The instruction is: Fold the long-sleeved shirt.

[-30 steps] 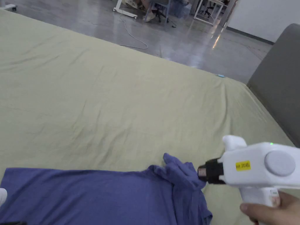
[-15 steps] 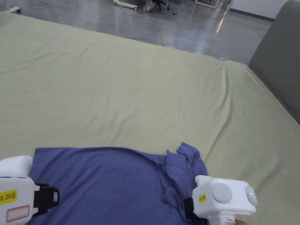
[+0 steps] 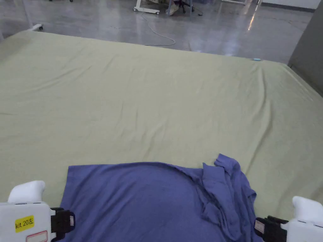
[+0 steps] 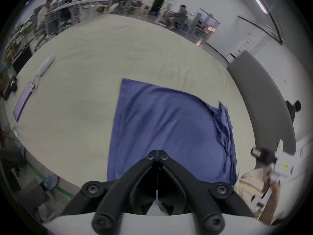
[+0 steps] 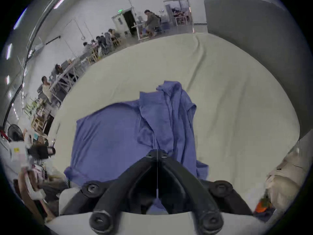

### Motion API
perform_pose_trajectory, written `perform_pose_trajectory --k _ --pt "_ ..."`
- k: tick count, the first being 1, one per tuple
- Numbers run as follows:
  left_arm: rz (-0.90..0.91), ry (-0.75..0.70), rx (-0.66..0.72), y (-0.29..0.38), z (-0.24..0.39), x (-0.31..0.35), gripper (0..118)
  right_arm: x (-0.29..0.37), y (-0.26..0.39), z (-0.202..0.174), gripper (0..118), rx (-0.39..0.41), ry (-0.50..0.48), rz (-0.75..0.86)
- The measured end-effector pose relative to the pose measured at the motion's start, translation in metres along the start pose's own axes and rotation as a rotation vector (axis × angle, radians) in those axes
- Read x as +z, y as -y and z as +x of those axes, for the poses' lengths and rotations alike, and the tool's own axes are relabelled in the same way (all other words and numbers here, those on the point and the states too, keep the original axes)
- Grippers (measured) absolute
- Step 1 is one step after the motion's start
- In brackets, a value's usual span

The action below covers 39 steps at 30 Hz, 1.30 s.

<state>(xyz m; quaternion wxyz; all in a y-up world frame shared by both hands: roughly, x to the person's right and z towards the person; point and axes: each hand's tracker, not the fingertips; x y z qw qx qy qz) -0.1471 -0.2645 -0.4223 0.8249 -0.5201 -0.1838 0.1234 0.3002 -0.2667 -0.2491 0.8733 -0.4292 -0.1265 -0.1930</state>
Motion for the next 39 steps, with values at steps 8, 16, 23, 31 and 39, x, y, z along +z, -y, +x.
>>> perform_pose_trajectory --k 8,16,23,31,39 --pt "0.139 -0.14 -0.023 -0.101 -0.006 -0.077 117 -0.019 -0.003 0.007 0 -0.007 -0.018 -0.05" --pt "-0.079 -0.29 0.012 -0.142 -0.039 -0.215 42 -0.034 -0.018 0.023 0 -0.055 0.053 -0.096" --pt "-0.078 -0.14 -0.03 -0.131 -0.017 -0.185 0 -0.096 -0.118 0.01 67 0.048 0.112 -0.12" --pt "0.024 -0.161 -0.094 -0.162 -0.01 -0.142 0 -0.228 -0.238 -0.003 116 -0.001 0.114 -0.278" --pt "0.004 -0.154 -0.133 -0.183 -0.015 -0.135 0 -0.278 -0.23 0.02 56 -0.099 0.21 -0.432"
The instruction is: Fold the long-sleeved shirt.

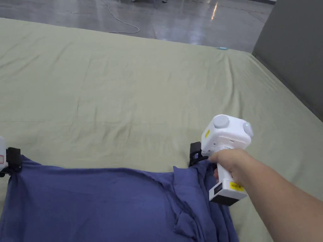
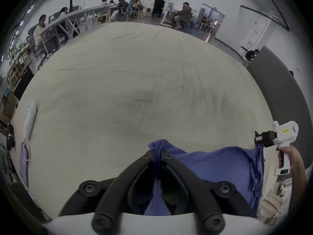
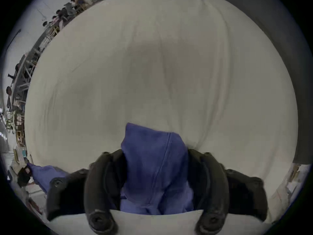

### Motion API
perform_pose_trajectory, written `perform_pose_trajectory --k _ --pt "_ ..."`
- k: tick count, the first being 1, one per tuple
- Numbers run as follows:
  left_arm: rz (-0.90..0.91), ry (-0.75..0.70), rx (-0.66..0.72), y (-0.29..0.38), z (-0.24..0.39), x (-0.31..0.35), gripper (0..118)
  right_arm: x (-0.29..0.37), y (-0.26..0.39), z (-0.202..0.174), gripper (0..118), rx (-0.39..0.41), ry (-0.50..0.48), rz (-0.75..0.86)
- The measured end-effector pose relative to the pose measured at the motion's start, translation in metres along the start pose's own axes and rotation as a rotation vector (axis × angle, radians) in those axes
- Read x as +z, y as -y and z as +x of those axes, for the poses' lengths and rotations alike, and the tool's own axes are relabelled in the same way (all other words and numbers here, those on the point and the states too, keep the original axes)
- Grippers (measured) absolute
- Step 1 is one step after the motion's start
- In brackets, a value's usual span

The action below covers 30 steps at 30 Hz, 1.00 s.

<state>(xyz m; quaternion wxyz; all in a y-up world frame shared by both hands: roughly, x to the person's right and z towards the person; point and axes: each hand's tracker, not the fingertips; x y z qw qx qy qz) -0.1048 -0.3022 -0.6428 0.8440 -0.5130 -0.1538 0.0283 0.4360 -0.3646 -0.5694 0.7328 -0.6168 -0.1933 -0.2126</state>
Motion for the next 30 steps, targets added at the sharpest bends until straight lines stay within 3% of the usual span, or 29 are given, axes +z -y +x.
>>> perform_pose_trajectory --k 1,2,3,5,12,15,19,23,28,30 --pt "-0.002 0.003 0.003 -0.001 -0.003 0.0 0 0.004 0.001 0.002 27 0.004 -0.001 0.008" --pt "-0.005 0.007 0.007 -0.001 -0.006 -0.001 0 0.011 0.001 0.005 9 0.037 0.023 0.031" --pt "-0.009 0.013 0.01 -0.001 -0.008 -0.002 0 0.022 0.009 0.004 9 0.053 0.041 0.047" --pt "-0.012 0.022 0.01 -0.001 -0.006 0.0 0 0.038 0.02 0.015 9 0.022 -0.073 0.069" --pt "0.017 0.08 -0.033 0.011 -0.002 0.041 0 0.124 0.111 0.024 9 0.144 -0.168 0.216" --pt "0.024 0.08 -0.08 0.026 -0.006 0.068 0 0.148 0.162 0.032 9 0.221 -0.143 0.257" --pt "-0.018 0.045 -0.133 0.062 -0.016 0.095 0 0.153 0.226 0.054 9 0.245 -0.147 0.223" --pt "-0.075 0.032 -0.168 0.111 -0.029 0.112 0 0.144 0.282 0.067 9 0.296 -0.091 0.175" --pt "-0.183 -0.001 -0.19 0.17 -0.041 0.113 0 0.123 0.321 0.089 9 0.258 -0.098 0.098" --pt "-0.213 -0.001 -0.173 0.187 -0.046 0.112 0 0.115 0.332 0.093 9 0.282 -0.062 0.073"
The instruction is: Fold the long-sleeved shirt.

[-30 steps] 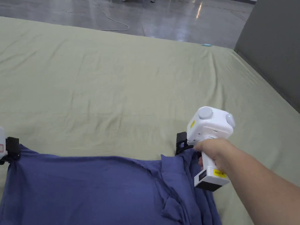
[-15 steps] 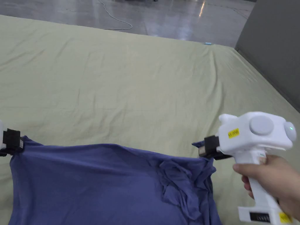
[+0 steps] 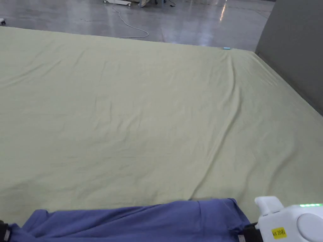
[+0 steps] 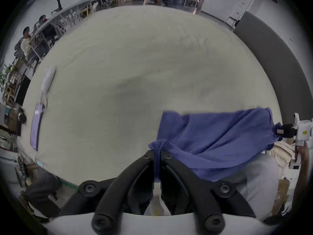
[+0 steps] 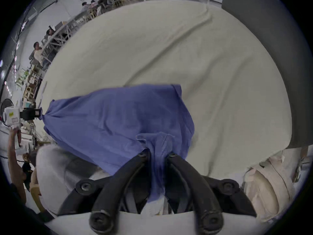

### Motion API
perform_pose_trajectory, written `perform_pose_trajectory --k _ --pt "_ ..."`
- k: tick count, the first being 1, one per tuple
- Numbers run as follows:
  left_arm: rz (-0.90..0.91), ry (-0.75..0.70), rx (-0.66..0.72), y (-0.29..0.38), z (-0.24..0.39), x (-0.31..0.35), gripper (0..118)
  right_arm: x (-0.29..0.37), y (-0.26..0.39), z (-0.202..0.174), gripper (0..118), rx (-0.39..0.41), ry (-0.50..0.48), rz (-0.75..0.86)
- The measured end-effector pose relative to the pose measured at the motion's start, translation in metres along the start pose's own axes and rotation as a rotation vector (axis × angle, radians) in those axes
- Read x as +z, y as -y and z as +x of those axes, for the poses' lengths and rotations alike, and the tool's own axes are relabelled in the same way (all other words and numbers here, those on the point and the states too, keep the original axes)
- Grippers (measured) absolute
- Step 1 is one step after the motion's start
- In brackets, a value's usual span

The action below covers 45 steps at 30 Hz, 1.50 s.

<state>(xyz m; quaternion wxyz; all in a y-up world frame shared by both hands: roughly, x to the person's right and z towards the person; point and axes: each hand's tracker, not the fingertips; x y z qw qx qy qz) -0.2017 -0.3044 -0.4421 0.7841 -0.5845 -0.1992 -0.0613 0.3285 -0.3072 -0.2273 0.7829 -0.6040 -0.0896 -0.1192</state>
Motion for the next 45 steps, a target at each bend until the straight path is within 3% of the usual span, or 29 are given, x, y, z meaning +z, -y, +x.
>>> perform_pose_trajectory --k 12,15,16,17,18,19,20,23,25,26,27,28,29,30,31,33,34,35,36,37,38,39,45 --pt "-0.067 -0.07 0.017 0.042 0.014 -0.049 0 -0.048 0.007 0.0 12 0.016 0.062 -0.085" --pt "-0.057 -0.066 0.077 0.039 0.011 -0.045 2 -0.047 0.002 0.002 19 -0.004 0.072 -0.099" --pt "-0.044 -0.053 0.123 0.038 0.009 -0.038 15 -0.043 -0.002 0.004 21 -0.013 0.065 -0.112" --pt "-0.007 -0.059 0.155 0.035 0.006 -0.024 40 -0.032 -0.003 0.003 28 -0.007 0.073 -0.112" --pt "0.034 -0.045 0.181 0.033 0.004 -0.011 75 -0.018 -0.005 0.002 45 -0.002 0.094 -0.082" --pt "0.12 0.013 0.204 0.032 0.002 0.008 107 0.0 -0.006 0.001 81 0.0 0.109 -0.013" --pt "0.199 0.056 0.237 0.032 0.003 0.028 116 0.021 -0.007 -0.002 100 0.023 0.104 0.068" --pt "0.317 0.142 0.267 0.032 0.013 0.064 117 0.07 -0.011 -0.007 105 -0.039 0.036 0.206" --pt "0.267 0.168 0.226 0.033 0.026 0.066 114 0.083 -0.01 -0.013 105 -0.083 -0.025 0.284" --pt "0.213 0.148 0.16 0.033 0.037 0.061 103 0.083 -0.01 -0.017 105 -0.104 -0.064 0.293" --pt "0.178 0.106 0.103 0.034 0.045 0.057 74 0.079 -0.009 -0.021 105 -0.098 -0.103 0.293" --pt "0.183 0.075 0.046 0.038 0.055 0.053 2 0.073 -0.008 -0.026 96 -0.082 -0.146 0.281" --pt "0.177 0.047 0.012 0.041 0.062 0.046 0 0.063 -0.003 -0.034 71 -0.042 -0.193 0.272" --pt "0.164 0.02 0.008 0.043 0.06 0.037 0 0.056 0.0 -0.04 21 -0.008 -0.221 0.266" --pt "0.124 0.135 0.047 0.043 0.059 0.032 0 0.048 0.001 -0.05 0 0.028 -0.225 0.244" --pt "0.15 0.242 0.141 0.041 0.046 0.033 0 0.035 0.005 -0.067 0 0.078 -0.182 0.228" --pt "0.175 0.257 0.165 0.038 0.033 0.03 3 0.032 0.007 -0.074 0 0.107 -0.198 0.222" --pt "0.177 0.247 0.159 0.034 0.026 0.029 34 0.032 0.007 -0.078 0 0.125 -0.225 0.229" --pt "0.179 0.216 0.143 0.031 0.019 0.026 86 0.032 0.006 -0.079 0 0.121 -0.249 0.233" --pt "0.177 0.178 0.149 0.028 0.012 0.018 118 0.032 0.005 -0.08 0 0.123 -0.265 0.233" --pt "0.155 0.143 0.157 0.028 0.002 0.01 117 0.032 0.004 -0.081 0 0.125 -0.272 0.231" --pt "0.203 0.202 0.172 0.032 -0.005 0.004 117 0.032 0.004 -0.082 0 0.129 -0.279 0.232" --pt "-0.01 0.389 0.332 0.031 -0.054 -0.078 117 0.026 -0.006 -0.084 0 0.106 -0.416 0.241"
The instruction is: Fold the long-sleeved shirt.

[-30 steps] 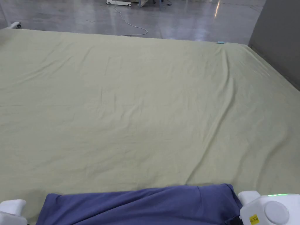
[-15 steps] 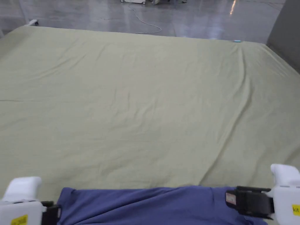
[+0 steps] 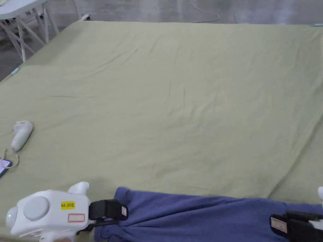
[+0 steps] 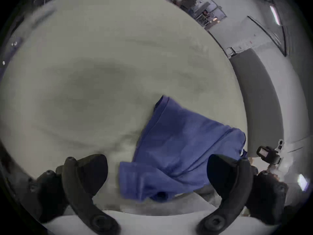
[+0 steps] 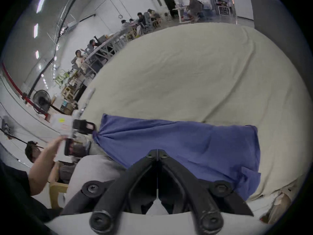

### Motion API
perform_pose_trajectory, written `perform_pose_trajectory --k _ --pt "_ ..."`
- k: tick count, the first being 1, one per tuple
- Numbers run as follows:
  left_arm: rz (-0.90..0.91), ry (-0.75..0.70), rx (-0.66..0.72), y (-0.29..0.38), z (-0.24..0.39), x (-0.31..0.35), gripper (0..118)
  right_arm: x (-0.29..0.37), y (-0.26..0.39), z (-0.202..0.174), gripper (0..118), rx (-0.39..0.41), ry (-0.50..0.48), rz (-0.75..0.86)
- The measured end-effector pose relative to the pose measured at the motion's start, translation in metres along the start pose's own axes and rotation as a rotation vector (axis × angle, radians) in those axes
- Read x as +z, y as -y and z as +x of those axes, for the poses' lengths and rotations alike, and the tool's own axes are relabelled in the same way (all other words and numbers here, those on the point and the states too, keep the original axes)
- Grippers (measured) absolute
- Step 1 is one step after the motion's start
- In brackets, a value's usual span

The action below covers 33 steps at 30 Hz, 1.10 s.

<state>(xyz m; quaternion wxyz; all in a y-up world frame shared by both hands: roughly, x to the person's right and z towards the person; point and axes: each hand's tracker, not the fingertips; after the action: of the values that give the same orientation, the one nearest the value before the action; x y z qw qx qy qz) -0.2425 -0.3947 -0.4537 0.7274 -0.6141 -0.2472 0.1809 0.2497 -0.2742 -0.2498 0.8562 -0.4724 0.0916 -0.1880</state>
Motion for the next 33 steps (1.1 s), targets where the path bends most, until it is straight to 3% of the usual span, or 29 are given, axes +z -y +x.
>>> perform_pose_trajectory --k 4,7,11,19,20,21,22,23,25,30,33 --pt "0.002 0.081 -0.017 -0.007 0.019 -0.015 118 -0.002 0.004 0.004 0 0.003 -0.09 0.006" --pt "-0.015 0.2 0.064 -0.011 0.026 -0.028 118 -0.009 0.006 0.008 0 -0.003 -0.148 0.002" --pt "-0.03 0.187 0.0 -0.015 0.043 -0.037 118 -0.02 0.006 0.009 0 -0.027 -0.217 0.003" --pt "-0.123 0.498 0.134 -0.025 0.043 -0.08 118 -0.029 0.004 0.013 0 -0.052 -0.277 0.005" --pt "-0.134 0.493 0.128 -0.027 0.043 -0.079 108 -0.029 0.006 0.013 0 -0.056 -0.275 0.007" --pt "-0.136 0.492 0.136 -0.029 0.044 -0.077 58 -0.029 0.006 0.014 0 -0.06 -0.276 0.008" --pt "-0.125 0.469 0.143 -0.028 0.042 -0.071 0 -0.028 0.007 0.016 0 -0.065 -0.275 0.009" --pt "-0.082 0.393 0.147 -0.026 0.036 -0.07 0 -0.027 0.008 0.017 0 -0.069 -0.271 0.013" --pt "-0.132 0.462 0.249 -0.019 0.019 -0.064 0 -0.024 0.009 0.018 0 -0.076 -0.266 0.02" --pt "0.015 0.597 0.393 -0.027 -0.017 -0.028 0 -0.021 0.005 0.019 0 -0.083 -0.244 0.044" --pt "0.049 0.612 0.345 -0.039 -0.008 0.01 0 -0.019 -0.001 0.017 0 -0.094 -0.256 0.068"
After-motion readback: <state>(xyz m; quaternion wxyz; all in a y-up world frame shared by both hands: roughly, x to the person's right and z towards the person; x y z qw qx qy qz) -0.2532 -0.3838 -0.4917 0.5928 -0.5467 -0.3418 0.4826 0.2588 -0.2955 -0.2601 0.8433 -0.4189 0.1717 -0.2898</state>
